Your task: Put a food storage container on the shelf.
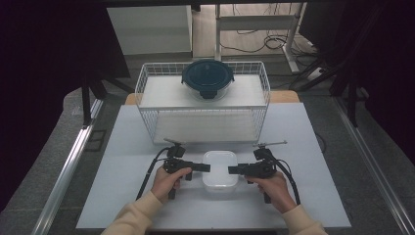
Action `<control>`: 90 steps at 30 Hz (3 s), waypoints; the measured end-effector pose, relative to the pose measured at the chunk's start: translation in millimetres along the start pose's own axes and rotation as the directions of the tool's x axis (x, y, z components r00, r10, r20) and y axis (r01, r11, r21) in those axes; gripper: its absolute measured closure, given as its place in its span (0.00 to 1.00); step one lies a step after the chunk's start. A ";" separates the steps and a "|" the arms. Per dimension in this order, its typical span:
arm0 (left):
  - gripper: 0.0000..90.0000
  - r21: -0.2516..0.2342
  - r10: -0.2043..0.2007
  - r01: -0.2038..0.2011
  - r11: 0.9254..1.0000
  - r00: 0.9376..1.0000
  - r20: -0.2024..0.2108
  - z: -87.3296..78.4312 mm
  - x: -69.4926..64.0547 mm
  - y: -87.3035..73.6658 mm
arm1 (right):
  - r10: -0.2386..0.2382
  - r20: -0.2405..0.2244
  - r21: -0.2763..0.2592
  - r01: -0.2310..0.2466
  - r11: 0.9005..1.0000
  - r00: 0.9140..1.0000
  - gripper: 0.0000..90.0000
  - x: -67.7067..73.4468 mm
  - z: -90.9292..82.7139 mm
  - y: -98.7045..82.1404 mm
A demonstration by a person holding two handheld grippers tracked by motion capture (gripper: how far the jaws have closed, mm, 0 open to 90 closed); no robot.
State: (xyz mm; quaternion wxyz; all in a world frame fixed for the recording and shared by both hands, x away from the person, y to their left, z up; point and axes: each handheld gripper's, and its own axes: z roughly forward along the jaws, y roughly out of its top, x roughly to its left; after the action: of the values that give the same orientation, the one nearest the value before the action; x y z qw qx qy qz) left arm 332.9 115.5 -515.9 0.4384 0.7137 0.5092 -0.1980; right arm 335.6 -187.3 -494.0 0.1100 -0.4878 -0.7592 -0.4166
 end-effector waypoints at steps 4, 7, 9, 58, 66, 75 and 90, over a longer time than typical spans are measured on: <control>0.48 -0.005 -0.030 0.031 1.000 0.999 0.031 -0.2 1.6 -4.8 | 0.026 -0.026 -0.012 -0.026 1.000 0.999 0.58 -4.4 -2.3 -2.6; 0.58 -0.022 -0.039 0.040 0.999 0.998 0.046 -4.2 3.7 -5.2 | 0.042 -0.032 -0.023 -0.043 0.999 0.999 0.68 -5.1 -6.2 -2.8; 0.64 -0.036 -0.040 0.042 0.998 0.998 0.045 -6.6 2.8 -5.6 | 0.058 -0.039 -0.026 -0.059 0.998 0.998 0.71 -6.0 -9.1 -2.9; 0.90 -0.162 0.164 -0.157 0.974 0.986 0.027 -58.1 -45.4 1.4 | -0.091 -0.109 -0.149 0.074 0.986 0.990 0.88 22.2 -46.5 8.6; 0.89 -0.181 0.180 -0.173 0.968 0.983 0.021 -66.0 -52.4 11.6 | -0.119 -0.096 -0.160 0.103 0.982 0.988 0.88 29.6 -53.1 21.9; 0.89 -0.216 0.222 -0.215 0.952 0.975 0.008 -87.8 -68.3 29.6 | -0.176 -0.083 -0.196 0.157 0.968 0.981 0.88 47.4 -65.3 44.1; 0.90 -0.260 0.275 -0.275 0.926 0.961 -0.036 -116.9 -92.6 48.9 | -0.246 -0.053 -0.221 0.229 0.948 0.968 0.87 72.8 -78.1 77.3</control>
State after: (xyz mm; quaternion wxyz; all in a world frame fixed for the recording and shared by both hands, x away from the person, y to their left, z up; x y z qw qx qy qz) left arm 320.4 156.3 -364.9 0.5528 0.7134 0.4256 -0.0657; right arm 344.9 -184.2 -362.5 0.0362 -0.3849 -0.7583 -0.5249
